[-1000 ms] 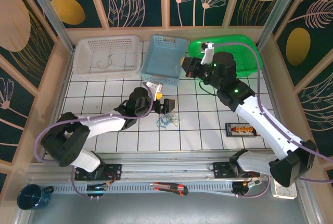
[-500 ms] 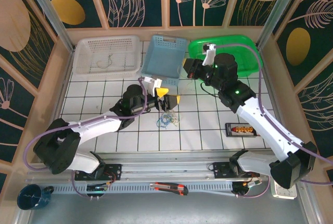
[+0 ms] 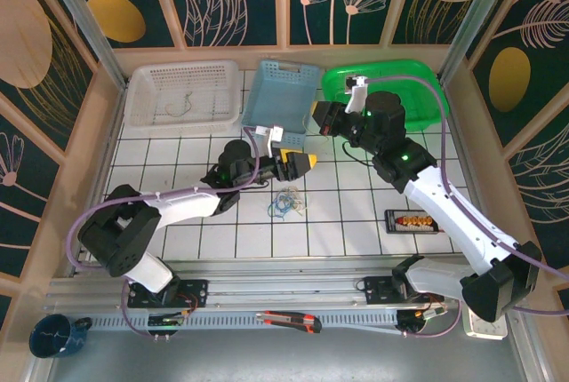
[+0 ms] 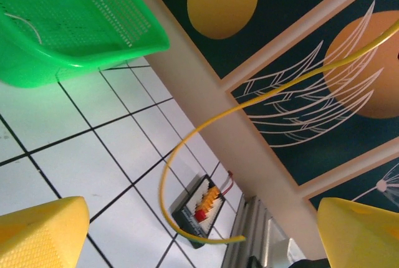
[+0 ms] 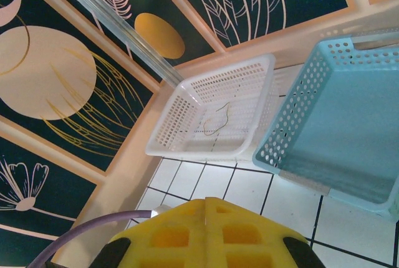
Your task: Untangle the cables
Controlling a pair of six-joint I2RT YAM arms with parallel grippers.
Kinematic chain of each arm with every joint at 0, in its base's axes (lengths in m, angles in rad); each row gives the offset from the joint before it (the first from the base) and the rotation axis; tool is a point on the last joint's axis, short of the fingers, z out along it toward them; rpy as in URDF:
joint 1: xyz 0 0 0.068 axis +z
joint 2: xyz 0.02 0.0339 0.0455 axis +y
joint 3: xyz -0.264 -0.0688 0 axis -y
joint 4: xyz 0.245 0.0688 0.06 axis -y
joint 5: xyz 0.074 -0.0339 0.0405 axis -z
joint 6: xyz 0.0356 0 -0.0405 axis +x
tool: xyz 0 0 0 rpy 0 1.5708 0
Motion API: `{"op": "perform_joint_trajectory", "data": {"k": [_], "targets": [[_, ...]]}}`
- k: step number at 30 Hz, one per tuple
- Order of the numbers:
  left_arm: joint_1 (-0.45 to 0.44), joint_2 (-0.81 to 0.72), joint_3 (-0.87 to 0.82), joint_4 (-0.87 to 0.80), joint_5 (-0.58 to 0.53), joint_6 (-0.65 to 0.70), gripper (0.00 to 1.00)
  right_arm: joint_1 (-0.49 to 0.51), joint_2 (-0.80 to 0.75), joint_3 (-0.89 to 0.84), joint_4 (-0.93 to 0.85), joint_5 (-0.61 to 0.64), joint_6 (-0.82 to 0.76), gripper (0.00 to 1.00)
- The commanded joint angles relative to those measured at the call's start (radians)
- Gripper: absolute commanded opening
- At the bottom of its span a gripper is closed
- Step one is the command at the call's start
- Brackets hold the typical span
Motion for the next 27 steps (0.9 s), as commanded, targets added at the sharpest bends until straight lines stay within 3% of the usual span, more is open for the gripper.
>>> {"op": "perform_joint_trajectory", "data": {"k": [1,13,24,27], "targets": [[-0.002,0.026,0.035,0.073,0.035,-0.059,0.92,-0.011,-0.025,-0.013,0.038,-0.014,0.006,0.00],[-0.005,0.090,0.044,0.125,0.055,-0.124,0.87,-0.013,-0.028,-0.016,0.045,-0.020,0.011,0.00],[-0.020,0.131,0.065,0.174,0.062,-0.157,0.71,-0.014,-0.026,-0.014,0.049,-0.026,0.015,0.00],[-0.021,0.133,0.063,0.176,0.061,-0.157,0.62,-0.014,-0.028,-0.013,0.048,-0.026,0.014,0.00]]}}
